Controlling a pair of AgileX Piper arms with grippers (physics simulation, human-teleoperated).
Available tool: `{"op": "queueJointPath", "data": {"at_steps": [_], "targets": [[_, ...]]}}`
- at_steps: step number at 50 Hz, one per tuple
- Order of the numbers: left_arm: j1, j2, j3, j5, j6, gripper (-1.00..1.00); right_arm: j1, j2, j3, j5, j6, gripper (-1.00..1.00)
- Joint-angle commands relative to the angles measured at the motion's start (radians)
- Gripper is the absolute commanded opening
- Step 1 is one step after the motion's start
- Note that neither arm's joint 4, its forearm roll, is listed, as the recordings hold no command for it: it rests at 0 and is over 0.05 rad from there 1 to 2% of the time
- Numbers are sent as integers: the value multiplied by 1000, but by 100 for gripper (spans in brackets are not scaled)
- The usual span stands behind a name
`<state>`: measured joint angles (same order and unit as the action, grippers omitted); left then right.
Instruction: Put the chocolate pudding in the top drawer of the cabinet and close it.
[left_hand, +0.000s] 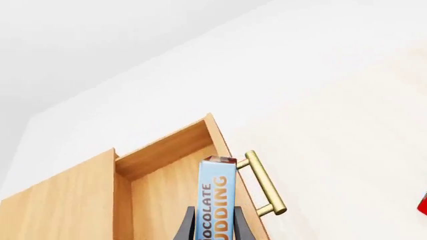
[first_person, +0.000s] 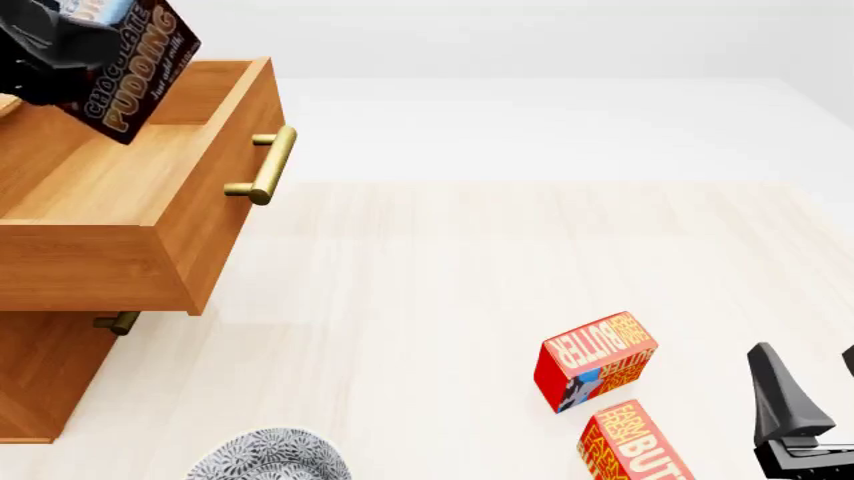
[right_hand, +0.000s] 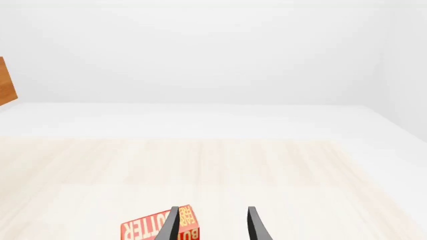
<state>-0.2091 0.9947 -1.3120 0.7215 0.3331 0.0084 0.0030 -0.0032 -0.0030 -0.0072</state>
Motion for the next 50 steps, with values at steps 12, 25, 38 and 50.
{"op": "queueJointPath", "data": {"at_steps": [12,25,38,50], "targets": [[76,117,48,-92,-42,-100,0,4,-2,-2,0,100],[109,177,104,-159,-61,-100,0,3,-2,-1,0,100],[135,185,143,-188,-60,-100,0,3,-2,-1,0,100],[139,166,164,-181,-71,-100,0,2,-2,-1,0,100]]}}
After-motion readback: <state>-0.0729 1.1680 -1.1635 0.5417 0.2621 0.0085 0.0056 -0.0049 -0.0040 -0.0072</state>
